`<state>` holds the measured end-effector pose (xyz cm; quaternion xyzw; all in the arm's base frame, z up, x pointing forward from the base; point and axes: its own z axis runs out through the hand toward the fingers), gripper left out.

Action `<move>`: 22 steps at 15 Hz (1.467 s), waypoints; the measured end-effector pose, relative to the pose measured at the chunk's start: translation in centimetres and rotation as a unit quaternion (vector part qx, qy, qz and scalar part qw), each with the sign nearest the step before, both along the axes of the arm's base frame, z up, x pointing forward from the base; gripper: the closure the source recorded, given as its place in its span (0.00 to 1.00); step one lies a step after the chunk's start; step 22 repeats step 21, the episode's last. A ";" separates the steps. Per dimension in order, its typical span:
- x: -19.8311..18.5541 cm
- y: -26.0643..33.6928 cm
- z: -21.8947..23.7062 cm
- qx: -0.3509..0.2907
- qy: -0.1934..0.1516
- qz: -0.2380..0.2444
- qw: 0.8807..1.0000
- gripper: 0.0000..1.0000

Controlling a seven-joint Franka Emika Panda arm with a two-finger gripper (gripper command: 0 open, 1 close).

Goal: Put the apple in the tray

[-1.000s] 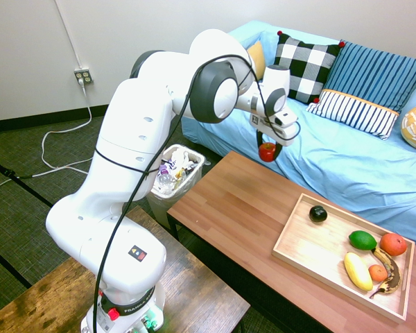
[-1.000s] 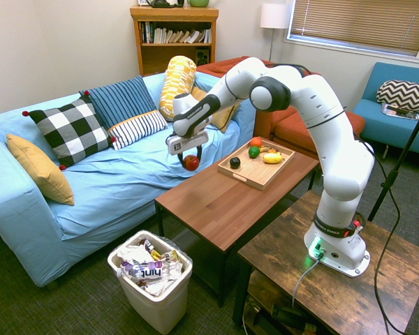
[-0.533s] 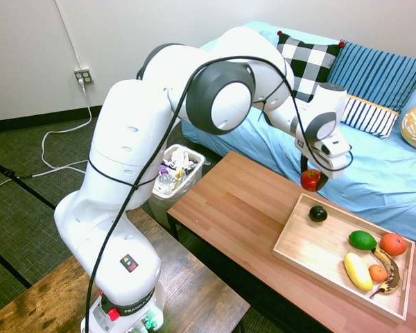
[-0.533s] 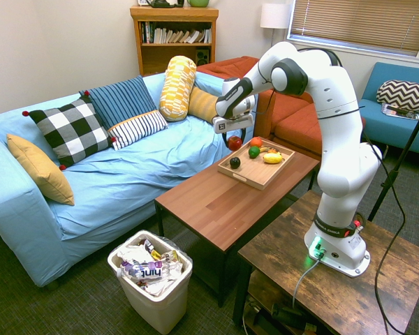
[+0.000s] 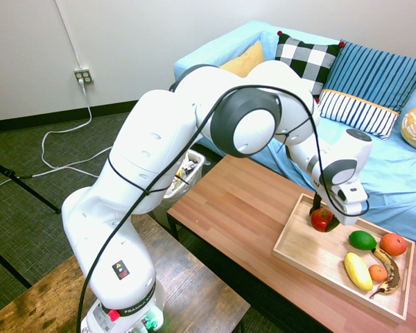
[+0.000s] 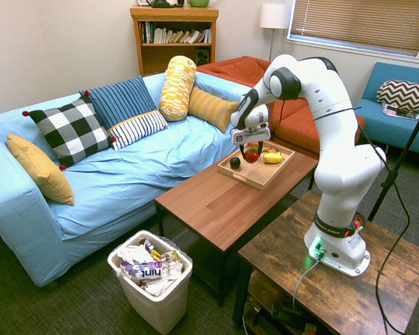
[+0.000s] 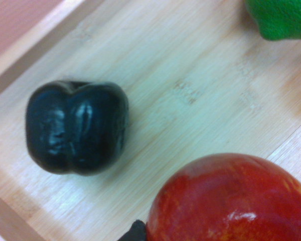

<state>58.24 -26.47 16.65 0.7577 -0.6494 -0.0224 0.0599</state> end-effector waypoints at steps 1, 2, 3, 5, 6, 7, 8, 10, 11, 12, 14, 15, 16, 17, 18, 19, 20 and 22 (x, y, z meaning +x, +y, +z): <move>-0.2 -0.3 -1.0 0.004 0.005 -0.001 1.000 1.00; -0.2 -0.6 -1.8 0.007 0.008 -0.002 1.000 1.00; -0.3 -0.9 -2.6 0.009 0.011 -0.003 1.000 1.00; -0.3 -1.7 -3.8 0.013 0.014 -0.002 1.000 1.00; -0.3 -1.9 -4.3 0.014 0.015 -0.001 1.000 0.00; -0.2 -2.0 -4.7 0.016 0.016 0.002 1.000 0.00; -0.1 -2.2 -4.8 0.018 0.016 0.006 1.000 0.00; -0.1 -2.4 -4.8 0.023 0.015 0.010 1.000 0.00; -0.2 -2.5 -4.8 0.025 0.013 0.013 1.000 0.00; -0.2 -2.5 -4.8 0.026 0.013 0.015 0.999 0.00; -0.2 -2.5 -4.8 0.028 0.013 0.020 0.999 0.00; -0.1 -2.5 -4.6 0.029 0.011 0.022 0.999 0.00; 0.0 -2.6 -4.1 0.029 0.007 0.025 0.999 0.00; 0.1 -2.7 -3.3 0.027 0.002 0.027 0.999 0.00; 0.1 -2.8 -2.2 0.026 -0.004 0.028 0.999 0.00; 0.0 -2.8 -0.9 0.025 -0.011 0.028 0.999 0.00; -0.2 -2.8 0.6 0.024 -0.018 0.029 0.999 0.00; -0.7 -2.8 2.2 0.023 -0.026 0.030 0.999 0.00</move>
